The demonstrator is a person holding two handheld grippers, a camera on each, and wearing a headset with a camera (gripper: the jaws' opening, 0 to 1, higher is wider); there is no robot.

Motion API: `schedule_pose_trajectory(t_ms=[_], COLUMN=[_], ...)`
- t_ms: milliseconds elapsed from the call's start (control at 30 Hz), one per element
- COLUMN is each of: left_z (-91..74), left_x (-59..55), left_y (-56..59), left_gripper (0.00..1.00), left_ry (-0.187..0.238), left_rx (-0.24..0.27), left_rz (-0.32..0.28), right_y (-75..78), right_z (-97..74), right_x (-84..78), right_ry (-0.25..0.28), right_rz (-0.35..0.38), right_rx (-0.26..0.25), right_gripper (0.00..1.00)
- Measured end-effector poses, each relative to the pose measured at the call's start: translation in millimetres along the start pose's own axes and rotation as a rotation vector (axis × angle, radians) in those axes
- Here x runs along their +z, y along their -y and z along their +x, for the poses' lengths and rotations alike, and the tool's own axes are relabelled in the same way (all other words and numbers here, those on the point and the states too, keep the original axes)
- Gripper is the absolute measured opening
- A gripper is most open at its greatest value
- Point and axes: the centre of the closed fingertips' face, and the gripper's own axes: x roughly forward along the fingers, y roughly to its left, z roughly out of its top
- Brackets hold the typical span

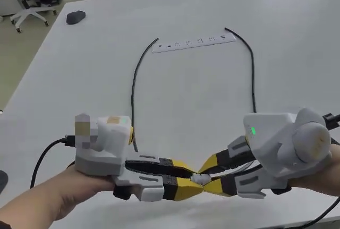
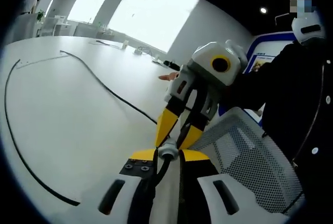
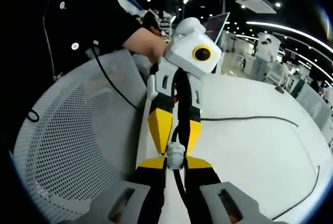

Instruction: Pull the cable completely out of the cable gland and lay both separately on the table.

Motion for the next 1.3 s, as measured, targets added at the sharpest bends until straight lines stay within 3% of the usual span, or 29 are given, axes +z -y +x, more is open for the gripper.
schedule_pose_trajectory(t_ms=[467, 533, 633, 800, 967, 1300], left_z=[0.5, -0.8, -2.2, -3.9, -4.1, -3.6], left_x=[0.9, 6.3, 13.1, 13.9, 16.1, 15.2], left_y=[3.6, 3.4, 7.2, 6.6, 9.3, 15.5], left_gripper=[0.15, 0.15, 0.15, 0.15, 0.15, 0.15], left_ry=[-0.004, 0.012, 0.029, 0.021, 0.020, 0.009], left_rx=[-0.002, 0.011, 0.010, 0.014, 0.008, -0.008], left_rz=[0.019, 0.029, 0.107, 0.123, 0.170, 0.222], right_y=[-1.3, 2.1, 3.7, 4.6, 4.3, -3.5], right_z=[-4.0, -7.6, -13.5, -19.6, -21.3, -21.4], right_x=[2.2, 5.0, 8.6, 6.4, 12.9, 13.7], right_ry=[0.005, 0.026, 0.065, 0.091, 0.148, 0.167], right_rz=[0.022, 0.032, 0.127, 0.265, 0.340, 0.426], right_rx=[0.014, -0.012, -0.001, 0.036, 0.056, 0.097], right_gripper=[0.08, 0.08, 0.10, 0.10, 0.09, 0.09])
